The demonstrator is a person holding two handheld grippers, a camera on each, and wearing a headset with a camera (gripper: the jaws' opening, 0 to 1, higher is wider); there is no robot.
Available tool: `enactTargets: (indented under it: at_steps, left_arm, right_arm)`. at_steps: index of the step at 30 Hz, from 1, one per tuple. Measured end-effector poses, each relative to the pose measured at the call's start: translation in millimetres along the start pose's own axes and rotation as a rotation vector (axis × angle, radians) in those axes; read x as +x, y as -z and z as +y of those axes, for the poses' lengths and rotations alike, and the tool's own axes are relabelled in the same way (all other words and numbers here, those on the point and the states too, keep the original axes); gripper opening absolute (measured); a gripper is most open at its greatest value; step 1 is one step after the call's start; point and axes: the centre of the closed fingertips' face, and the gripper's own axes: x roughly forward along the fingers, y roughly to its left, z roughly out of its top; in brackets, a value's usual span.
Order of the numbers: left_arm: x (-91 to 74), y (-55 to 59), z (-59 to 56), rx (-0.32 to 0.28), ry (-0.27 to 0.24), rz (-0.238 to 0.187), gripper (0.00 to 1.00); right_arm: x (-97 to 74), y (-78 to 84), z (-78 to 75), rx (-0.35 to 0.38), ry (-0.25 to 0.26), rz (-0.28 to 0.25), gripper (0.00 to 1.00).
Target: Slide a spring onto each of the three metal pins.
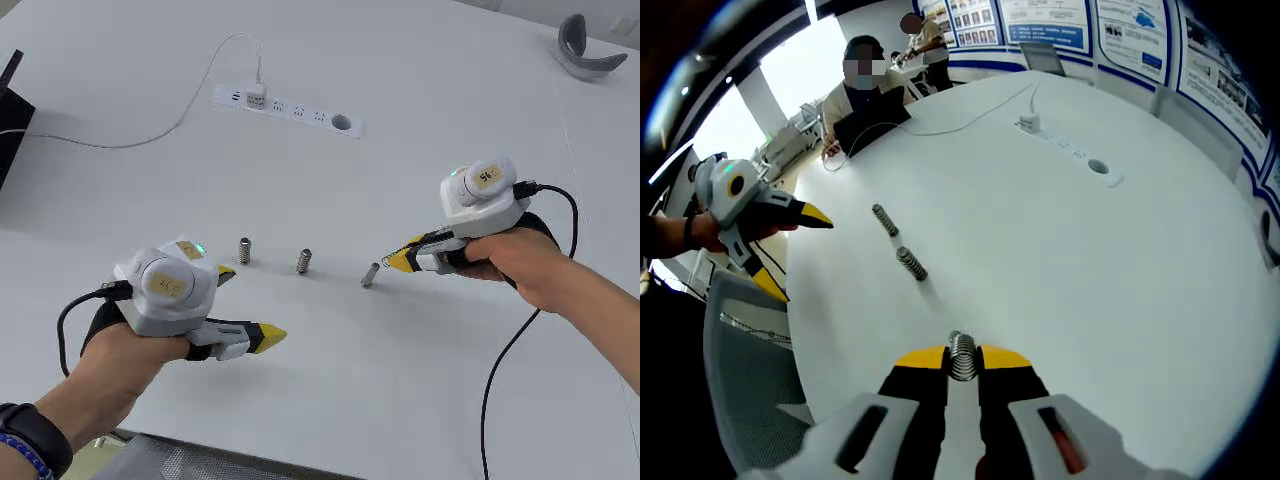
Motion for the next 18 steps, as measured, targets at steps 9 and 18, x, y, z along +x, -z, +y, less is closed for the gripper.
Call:
enactTargets:
  at_steps: [9, 18]
  left_arm:
    - [-2.0, 3.9, 1.8, -0.015, -0.002, 0.005, 0.69]
    - [-4.4, 5.2, 4.4, -0.029, -0.006, 0.002, 0.69]
  right_arm:
    - [9.7, 1.5, 3.5, -0.062, -0.005, 0.044, 0.12]
    - [14.0, 1.0, 5.3, -0.085, -0.012, 0.062, 0.13]
